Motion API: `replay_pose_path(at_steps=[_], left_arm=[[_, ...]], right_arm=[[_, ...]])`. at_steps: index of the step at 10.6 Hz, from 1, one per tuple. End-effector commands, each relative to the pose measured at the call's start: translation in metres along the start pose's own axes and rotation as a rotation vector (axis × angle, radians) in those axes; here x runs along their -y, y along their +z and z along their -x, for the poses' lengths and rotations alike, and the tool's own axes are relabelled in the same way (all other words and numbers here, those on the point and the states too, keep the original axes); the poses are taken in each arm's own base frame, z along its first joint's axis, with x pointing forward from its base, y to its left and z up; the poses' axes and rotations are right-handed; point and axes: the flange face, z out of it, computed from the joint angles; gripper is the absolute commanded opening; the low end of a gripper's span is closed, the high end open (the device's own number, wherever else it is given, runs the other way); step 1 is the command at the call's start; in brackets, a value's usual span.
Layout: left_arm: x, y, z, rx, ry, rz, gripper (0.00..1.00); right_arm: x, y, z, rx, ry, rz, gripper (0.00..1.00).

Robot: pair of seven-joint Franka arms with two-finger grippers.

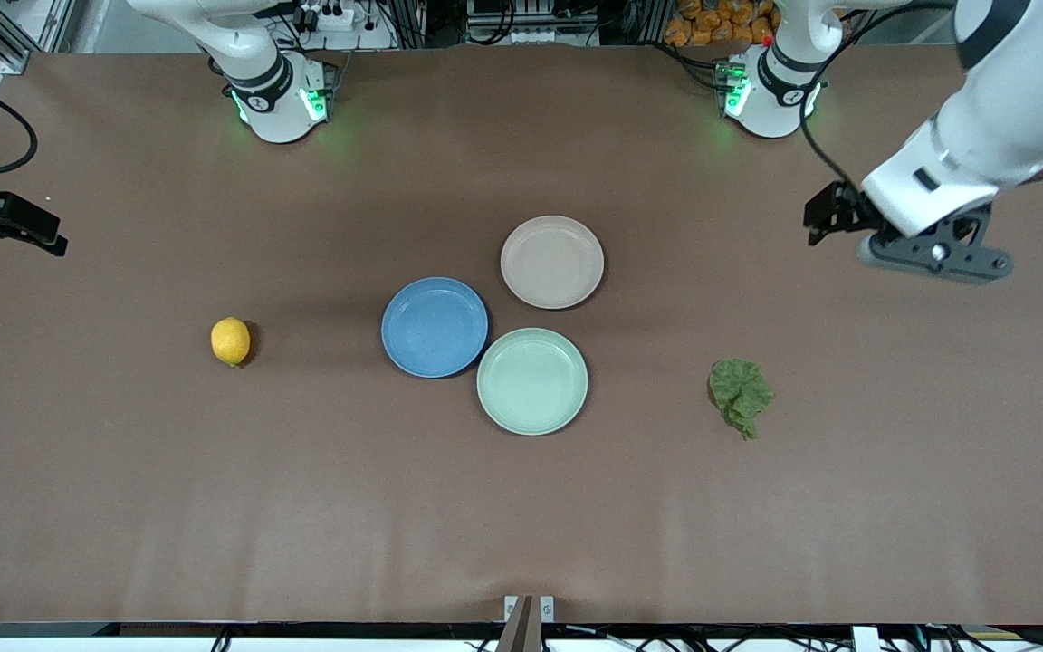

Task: Place lemon and lettuce in plates
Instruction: 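Move the left gripper down over the green lettuce leaf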

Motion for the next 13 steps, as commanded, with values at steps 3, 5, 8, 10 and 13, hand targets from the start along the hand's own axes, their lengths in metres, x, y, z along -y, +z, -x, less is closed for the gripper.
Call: replay_pose_path(at_steps=[3,5,8,10,13], left_arm=[[0.006,0.084,-0.050,0.034,-0.021,0.028,1.00],[0.010,0.131,-0.071,0.033,-0.020,0.006,1.00],[0.022,0.184,-0.093,0.024,-0.067,0.019,1.00],[0.022,0.218,-0.101,0.020,-0.129,0.011,1.00],[0.018,0.267,-0.111,0.001,-0.199,-0.015,1.00]], right_arm=[[-0.002,-0.002,0.002,-0.006,0.010,-0.008,1.00],[-0.004,0.000,0.002,-0.002,0.012,-0.008,1.00],[-0.004,0.021,-0.002,0.002,0.005,-0.009,1.00],[-0.007,0.041,-0.006,-0.001,0.006,-0.011,1.00],[-0.008,0.090,-0.009,0.025,0.004,-0.010,1.00]])
